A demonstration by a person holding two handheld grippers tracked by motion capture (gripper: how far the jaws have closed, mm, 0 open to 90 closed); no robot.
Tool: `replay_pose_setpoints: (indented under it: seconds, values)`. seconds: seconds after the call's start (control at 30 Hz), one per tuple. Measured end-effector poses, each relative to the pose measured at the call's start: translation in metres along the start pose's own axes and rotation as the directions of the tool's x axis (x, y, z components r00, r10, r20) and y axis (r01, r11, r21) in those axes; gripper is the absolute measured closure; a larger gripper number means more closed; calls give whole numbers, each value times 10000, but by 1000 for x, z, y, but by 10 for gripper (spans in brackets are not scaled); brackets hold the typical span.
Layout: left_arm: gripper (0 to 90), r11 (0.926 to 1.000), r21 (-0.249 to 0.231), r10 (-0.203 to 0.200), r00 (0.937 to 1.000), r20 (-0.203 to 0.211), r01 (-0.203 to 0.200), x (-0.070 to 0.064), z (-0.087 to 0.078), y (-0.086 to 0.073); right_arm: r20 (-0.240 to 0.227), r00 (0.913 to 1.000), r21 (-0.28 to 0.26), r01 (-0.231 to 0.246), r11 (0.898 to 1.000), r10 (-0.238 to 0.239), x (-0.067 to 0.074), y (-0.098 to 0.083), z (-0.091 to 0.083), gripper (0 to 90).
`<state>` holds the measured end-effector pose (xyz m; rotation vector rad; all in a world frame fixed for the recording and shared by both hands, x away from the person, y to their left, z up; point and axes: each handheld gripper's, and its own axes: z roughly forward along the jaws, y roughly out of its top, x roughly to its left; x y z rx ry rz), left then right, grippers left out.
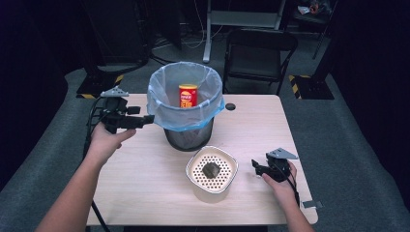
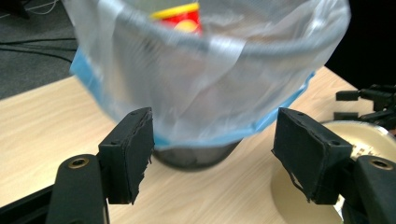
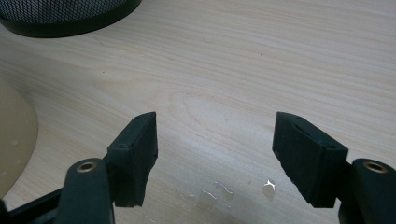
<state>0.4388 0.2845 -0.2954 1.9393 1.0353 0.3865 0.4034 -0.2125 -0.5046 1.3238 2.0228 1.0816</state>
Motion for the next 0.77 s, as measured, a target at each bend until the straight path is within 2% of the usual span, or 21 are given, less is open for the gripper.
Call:
replay_pose_setpoints:
  seconds: [0.13, 0.17, 0.27, 0.3, 0.33, 0.4, 0.5, 0.53, 0.6, 0.67, 0.7, 0.73, 0.77]
  values:
    - [284, 9996, -167, -235, 9997, -81, 234, 9, 0, -25, 34, 10000, 15, 39, 10000, -39, -1, 0, 0, 306]
    - [284, 9996, -142, -264, 9996, -80, 263, 11, 0, -30, 52, 9999, -9, -102, 9999, 102, 0, -1, 0, 306]
    - [283, 9989, -237, -414, 9991, -135, 411, 16, 3, -47, 46, 10000, 85, -30, 10000, 30, 0, -1, 1, 306]
    - [281, 9977, -306, -611, 9980, -158, 606, 19, 6, -57, 41, 9999, 47, 148, 9999, -148, -1, -1, 1, 306]
    - [280, 9977, -306, -611, 9980, -158, 606, 19, 6, -57, 41, 9999, 47, 148, 9999, -148, -1, -1, 1, 306]
    - [276, 9970, -341, -706, 9970, -329, 695, 22, 11, -72, 29, 10000, 111, 18, 9999, -18, 1, -1, 1, 306]
    - [274, 9974, -264, -687, 9966, -464, 675, 23, 17, -87, 14, 9999, 73, 145, 9999, -145, 0, -1, 1, 306]
    - [274, 9974, -264, -687, 9966, -464, 675, 23, 17, -87, 14, 9999, 73, 145, 9999, -145, 0, -1, 1, 306]
    - [274, 9972, -296, -696, 9961, -542, 681, 24, 21, -99, 48, 10000, 80, 41, 10000, -42, 0, -2, 1, 306]
    - [271, 9962, -303, -829, 9948, -599, 811, 26, 24, -109, 47, 10000, 84, 18, 10000, -18, 0, -2, 1, 305]
    - [259, 9954, -296, -930, 9935, -658, 912, 29, 26, -121, 58, 10000, 83, 23, 10000, -24, -1, -2, 1, 304]
    - [252, 9954, -296, -930, 9935, -658, 912, 29, 26, -121, 58, 10000, 83, 23, 10000, -24, -1, -2, 1, 304]
    - [244, 9938, -321, -1085, 9916, -703, 1065, 30, 27, -127, 70, 10000, 83, 9, 10000, -9, -1, -2, 1, 302]
